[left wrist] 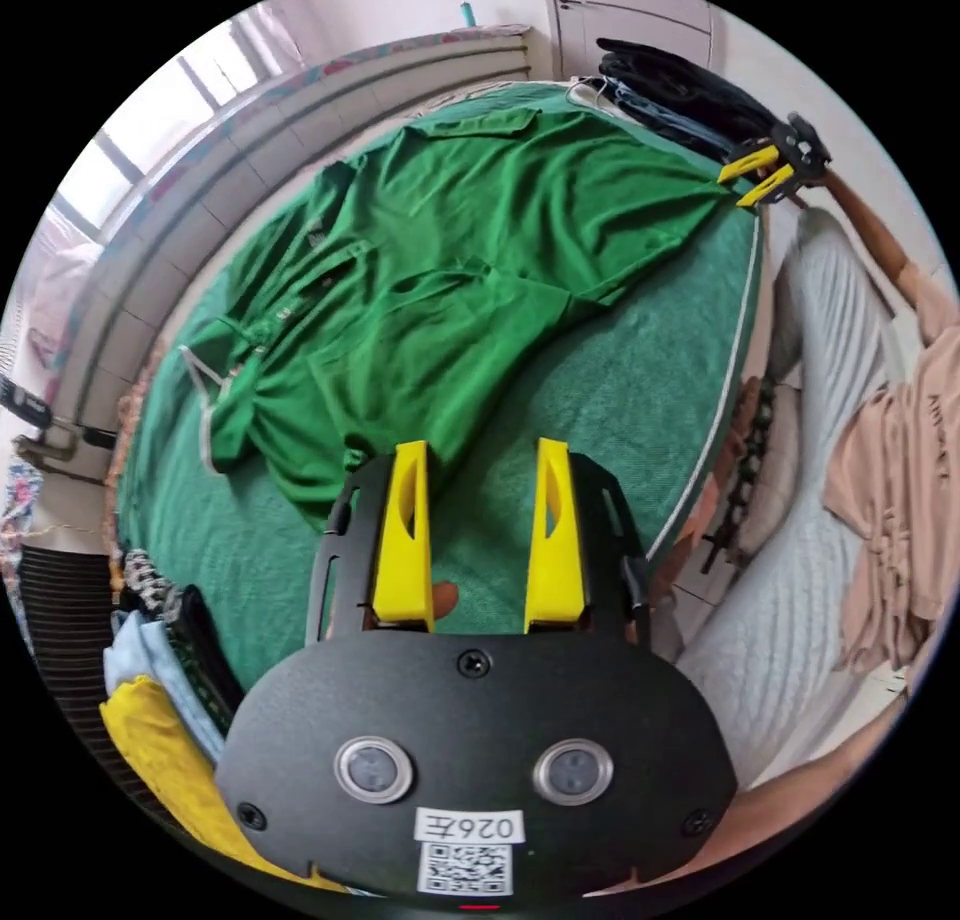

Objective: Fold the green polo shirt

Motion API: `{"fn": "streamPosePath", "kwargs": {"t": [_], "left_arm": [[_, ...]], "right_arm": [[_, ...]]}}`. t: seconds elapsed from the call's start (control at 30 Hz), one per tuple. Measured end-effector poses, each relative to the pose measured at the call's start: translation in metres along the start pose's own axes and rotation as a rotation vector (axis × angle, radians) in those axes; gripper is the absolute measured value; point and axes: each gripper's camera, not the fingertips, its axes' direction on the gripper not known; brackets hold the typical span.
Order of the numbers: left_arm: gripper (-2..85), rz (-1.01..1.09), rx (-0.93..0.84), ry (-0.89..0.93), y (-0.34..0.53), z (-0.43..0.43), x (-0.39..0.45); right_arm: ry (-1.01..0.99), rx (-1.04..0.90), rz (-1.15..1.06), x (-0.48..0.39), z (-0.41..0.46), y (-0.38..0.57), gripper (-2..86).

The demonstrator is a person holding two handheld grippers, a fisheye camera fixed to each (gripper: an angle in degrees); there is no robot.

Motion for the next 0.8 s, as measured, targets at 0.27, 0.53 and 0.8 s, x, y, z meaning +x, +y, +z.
{"fn": "streamPosePath", "kwargs": {"t": [0.27, 0.53, 0.8], "left_arm": [[-0.1, -0.089, -0.028, 0.076, -0.024, -0.004, -0.051], [-0.5, 0.001, -0.062, 0.189, -0.028, -0.015, -0.042], [-0.8, 0.074, -0.037, 0.122, 0.005, -0.019, -0.012]], "right_arm": [[-0.119, 0.017, 0.133, 0.042, 0.044, 0.006, -1.5], [-0.116, -0.037, 0.093, 0.043, 0.076, 0.017, -1.6], [-0.217, -0.119, 0.086, 0.053, 0.122, 0.04, -1.2]]}}
